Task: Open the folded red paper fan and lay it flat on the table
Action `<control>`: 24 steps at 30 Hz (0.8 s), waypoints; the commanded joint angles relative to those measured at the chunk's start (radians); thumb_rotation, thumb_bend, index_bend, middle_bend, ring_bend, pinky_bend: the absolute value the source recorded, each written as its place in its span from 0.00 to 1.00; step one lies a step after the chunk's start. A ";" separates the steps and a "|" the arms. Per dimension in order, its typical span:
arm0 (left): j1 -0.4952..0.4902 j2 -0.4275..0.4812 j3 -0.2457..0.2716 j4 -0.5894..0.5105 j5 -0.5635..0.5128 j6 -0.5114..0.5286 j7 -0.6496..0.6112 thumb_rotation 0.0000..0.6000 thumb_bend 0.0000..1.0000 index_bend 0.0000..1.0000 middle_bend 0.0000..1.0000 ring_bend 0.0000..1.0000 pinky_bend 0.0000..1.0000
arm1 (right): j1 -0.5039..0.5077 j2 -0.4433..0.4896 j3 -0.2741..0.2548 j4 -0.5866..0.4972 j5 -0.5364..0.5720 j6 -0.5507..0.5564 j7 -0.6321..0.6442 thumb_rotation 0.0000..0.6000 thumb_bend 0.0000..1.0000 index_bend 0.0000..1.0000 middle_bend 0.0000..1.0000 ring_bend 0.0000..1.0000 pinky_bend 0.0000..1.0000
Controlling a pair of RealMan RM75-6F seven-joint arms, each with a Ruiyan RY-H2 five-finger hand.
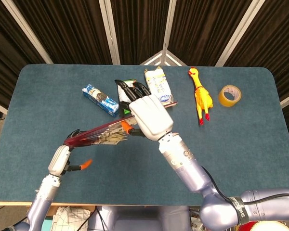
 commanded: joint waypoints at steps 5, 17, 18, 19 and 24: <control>-0.007 -0.005 -0.028 0.004 -0.030 -0.002 -0.014 1.00 0.35 0.33 0.13 0.00 0.02 | -0.008 0.008 -0.014 0.005 -0.022 -0.007 0.025 1.00 0.40 0.72 0.10 0.22 0.14; -0.024 -0.011 -0.037 0.013 -0.062 -0.042 -0.057 1.00 0.32 0.10 0.09 0.00 0.02 | -0.007 0.018 -0.031 0.001 -0.027 -0.007 0.036 1.00 0.40 0.72 0.10 0.22 0.14; -0.026 -0.013 -0.040 0.015 -0.064 -0.043 -0.060 1.00 0.32 0.11 0.09 0.00 0.02 | -0.006 0.018 -0.032 0.001 -0.029 -0.007 0.037 1.00 0.40 0.72 0.10 0.22 0.14; -0.029 -0.016 -0.042 0.017 -0.065 -0.045 -0.064 1.00 0.32 0.12 0.09 0.00 0.02 | -0.006 0.019 -0.033 0.001 -0.029 -0.008 0.038 1.00 0.40 0.72 0.10 0.22 0.14; -0.053 -0.040 -0.062 0.033 -0.076 -0.064 -0.046 1.00 0.32 0.23 0.11 0.00 0.02 | -0.004 0.019 -0.038 0.001 -0.033 -0.009 0.041 1.00 0.40 0.72 0.10 0.22 0.14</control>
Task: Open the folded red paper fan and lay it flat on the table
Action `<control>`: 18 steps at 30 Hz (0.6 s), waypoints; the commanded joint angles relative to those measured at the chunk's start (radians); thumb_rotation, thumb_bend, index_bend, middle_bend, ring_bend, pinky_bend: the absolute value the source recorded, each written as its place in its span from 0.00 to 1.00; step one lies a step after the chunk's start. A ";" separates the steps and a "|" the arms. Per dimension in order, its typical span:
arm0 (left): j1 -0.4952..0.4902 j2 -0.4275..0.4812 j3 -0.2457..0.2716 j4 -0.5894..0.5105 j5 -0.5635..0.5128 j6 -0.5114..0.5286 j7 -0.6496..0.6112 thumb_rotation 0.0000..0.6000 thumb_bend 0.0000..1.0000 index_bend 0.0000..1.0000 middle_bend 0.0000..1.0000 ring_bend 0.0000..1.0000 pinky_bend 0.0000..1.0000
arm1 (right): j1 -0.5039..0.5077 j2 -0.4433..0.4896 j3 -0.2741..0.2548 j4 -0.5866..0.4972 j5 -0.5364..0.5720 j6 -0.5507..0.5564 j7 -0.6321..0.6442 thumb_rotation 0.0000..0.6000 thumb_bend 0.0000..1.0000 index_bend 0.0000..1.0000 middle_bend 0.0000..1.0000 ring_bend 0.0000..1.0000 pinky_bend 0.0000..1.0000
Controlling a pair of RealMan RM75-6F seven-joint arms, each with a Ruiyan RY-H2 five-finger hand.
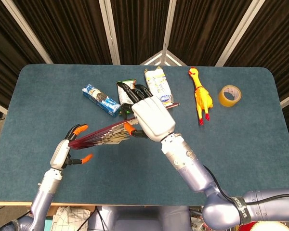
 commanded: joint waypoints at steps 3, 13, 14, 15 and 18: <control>-0.027 -0.034 -0.021 0.019 -0.015 -0.024 0.017 1.00 0.32 0.29 0.13 0.00 0.02 | 0.000 -0.002 -0.005 0.001 -0.003 -0.002 0.007 1.00 0.40 0.72 0.10 0.22 0.14; -0.063 -0.102 -0.047 0.056 -0.025 -0.028 0.048 1.00 0.34 0.35 0.16 0.00 0.02 | -0.014 0.013 -0.018 0.000 -0.021 -0.004 0.024 1.00 0.40 0.72 0.10 0.22 0.14; -0.067 -0.104 -0.048 0.058 -0.024 -0.031 0.050 1.00 0.34 0.35 0.17 0.00 0.02 | -0.015 0.016 -0.018 -0.001 -0.022 -0.005 0.026 1.00 0.40 0.72 0.10 0.22 0.14; -0.071 -0.106 -0.047 0.059 -0.023 -0.034 0.056 1.00 0.34 0.36 0.17 0.00 0.02 | -0.017 0.019 -0.019 -0.003 -0.022 -0.005 0.027 1.00 0.40 0.72 0.10 0.22 0.14; -0.080 -0.114 -0.049 0.065 -0.022 -0.036 0.073 1.00 0.37 0.39 0.19 0.00 0.02 | -0.021 0.029 -0.019 -0.007 -0.025 -0.005 0.031 1.00 0.40 0.72 0.10 0.22 0.14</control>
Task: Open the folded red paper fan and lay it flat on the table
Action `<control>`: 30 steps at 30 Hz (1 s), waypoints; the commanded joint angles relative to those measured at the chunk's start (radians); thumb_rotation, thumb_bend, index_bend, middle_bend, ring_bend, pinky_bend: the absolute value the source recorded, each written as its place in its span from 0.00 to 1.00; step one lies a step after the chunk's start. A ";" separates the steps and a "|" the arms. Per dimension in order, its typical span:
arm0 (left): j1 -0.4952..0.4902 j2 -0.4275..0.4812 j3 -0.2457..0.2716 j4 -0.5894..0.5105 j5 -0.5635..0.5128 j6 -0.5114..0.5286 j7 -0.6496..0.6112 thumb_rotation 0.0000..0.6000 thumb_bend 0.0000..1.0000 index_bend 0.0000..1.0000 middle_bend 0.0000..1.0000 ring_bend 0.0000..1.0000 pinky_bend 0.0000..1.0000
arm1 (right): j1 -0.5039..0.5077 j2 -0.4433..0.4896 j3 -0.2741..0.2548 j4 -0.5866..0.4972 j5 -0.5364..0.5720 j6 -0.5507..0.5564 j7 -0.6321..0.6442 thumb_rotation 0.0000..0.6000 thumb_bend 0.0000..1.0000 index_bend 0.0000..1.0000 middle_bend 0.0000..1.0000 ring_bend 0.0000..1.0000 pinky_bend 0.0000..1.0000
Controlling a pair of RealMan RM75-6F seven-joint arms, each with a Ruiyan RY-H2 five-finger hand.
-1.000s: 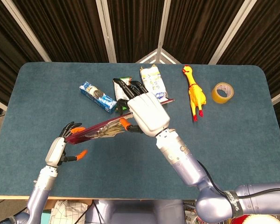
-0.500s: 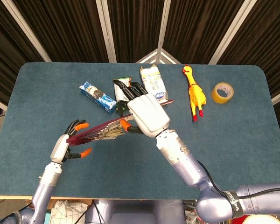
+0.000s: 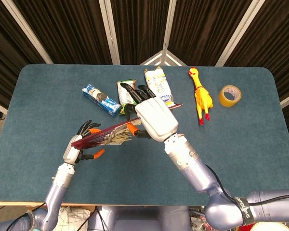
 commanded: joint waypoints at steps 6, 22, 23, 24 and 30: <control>-0.003 -0.033 -0.007 0.029 0.003 0.033 0.033 1.00 0.48 0.63 0.35 0.01 0.10 | -0.013 0.024 -0.001 -0.008 -0.006 -0.003 0.014 1.00 0.40 0.73 0.10 0.22 0.14; -0.018 -0.048 -0.054 0.116 0.036 0.128 0.045 1.00 0.50 0.74 0.42 0.05 0.14 | -0.095 0.123 0.003 0.017 -0.031 -0.025 0.115 1.00 0.40 0.73 0.10 0.22 0.14; -0.021 -0.046 -0.055 0.126 0.043 0.134 0.045 1.00 0.50 0.74 0.42 0.05 0.14 | -0.104 0.131 0.004 0.023 -0.035 -0.027 0.128 1.00 0.40 0.73 0.10 0.22 0.14; -0.025 -0.043 -0.058 0.139 0.050 0.141 0.050 1.00 0.50 0.74 0.42 0.05 0.14 | -0.115 0.141 0.004 0.031 -0.038 -0.030 0.143 1.00 0.40 0.73 0.10 0.22 0.14; -0.034 -0.029 -0.071 0.196 0.078 0.193 0.044 1.00 0.49 0.74 0.42 0.05 0.14 | -0.182 0.193 -0.015 0.088 -0.070 -0.060 0.223 1.00 0.40 0.74 0.10 0.22 0.14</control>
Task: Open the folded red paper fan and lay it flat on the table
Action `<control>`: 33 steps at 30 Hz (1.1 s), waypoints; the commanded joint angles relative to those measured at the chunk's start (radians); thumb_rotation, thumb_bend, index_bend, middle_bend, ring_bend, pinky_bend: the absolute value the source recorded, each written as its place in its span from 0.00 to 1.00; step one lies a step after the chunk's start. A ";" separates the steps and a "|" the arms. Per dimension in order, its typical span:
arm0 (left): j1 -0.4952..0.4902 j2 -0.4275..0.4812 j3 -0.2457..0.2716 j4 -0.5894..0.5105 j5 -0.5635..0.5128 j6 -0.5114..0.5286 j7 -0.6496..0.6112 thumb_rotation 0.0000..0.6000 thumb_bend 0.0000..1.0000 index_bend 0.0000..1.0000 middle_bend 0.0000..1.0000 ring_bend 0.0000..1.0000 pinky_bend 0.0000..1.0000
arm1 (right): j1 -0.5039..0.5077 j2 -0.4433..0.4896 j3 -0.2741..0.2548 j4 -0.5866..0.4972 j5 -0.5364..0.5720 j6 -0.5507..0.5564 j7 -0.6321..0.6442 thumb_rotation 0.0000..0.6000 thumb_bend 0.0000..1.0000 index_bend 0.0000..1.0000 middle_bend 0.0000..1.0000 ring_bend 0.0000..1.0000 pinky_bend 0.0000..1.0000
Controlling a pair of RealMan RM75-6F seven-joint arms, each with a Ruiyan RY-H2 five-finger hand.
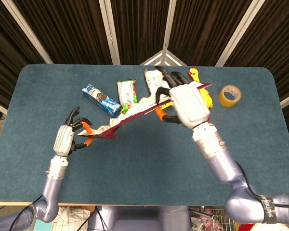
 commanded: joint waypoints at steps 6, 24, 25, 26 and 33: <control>-0.033 0.010 -0.012 0.070 0.044 0.044 -0.003 1.00 0.49 0.74 0.42 0.05 0.14 | -0.070 0.019 -0.033 0.077 -0.097 -0.056 0.118 1.00 0.40 0.74 0.10 0.22 0.14; -0.101 -0.081 -0.004 0.251 0.147 0.210 0.094 1.00 0.49 0.73 0.42 0.06 0.14 | -0.186 -0.111 -0.134 0.290 -0.312 -0.045 0.312 1.00 0.40 0.74 0.10 0.23 0.14; -0.104 -0.085 -0.003 0.262 0.151 0.214 0.103 1.00 0.49 0.73 0.42 0.06 0.14 | -0.194 -0.121 -0.140 0.307 -0.323 -0.044 0.328 1.00 0.40 0.74 0.10 0.23 0.14; -0.106 -0.088 -0.002 0.269 0.152 0.215 0.110 1.00 0.49 0.73 0.42 0.06 0.14 | -0.199 -0.128 -0.146 0.320 -0.330 -0.044 0.337 1.00 0.40 0.74 0.10 0.23 0.14; -0.119 -0.112 0.006 0.322 0.152 0.229 0.137 1.00 0.49 0.72 0.42 0.06 0.14 | -0.235 -0.193 -0.177 0.442 -0.389 -0.039 0.422 1.00 0.40 0.75 0.10 0.22 0.14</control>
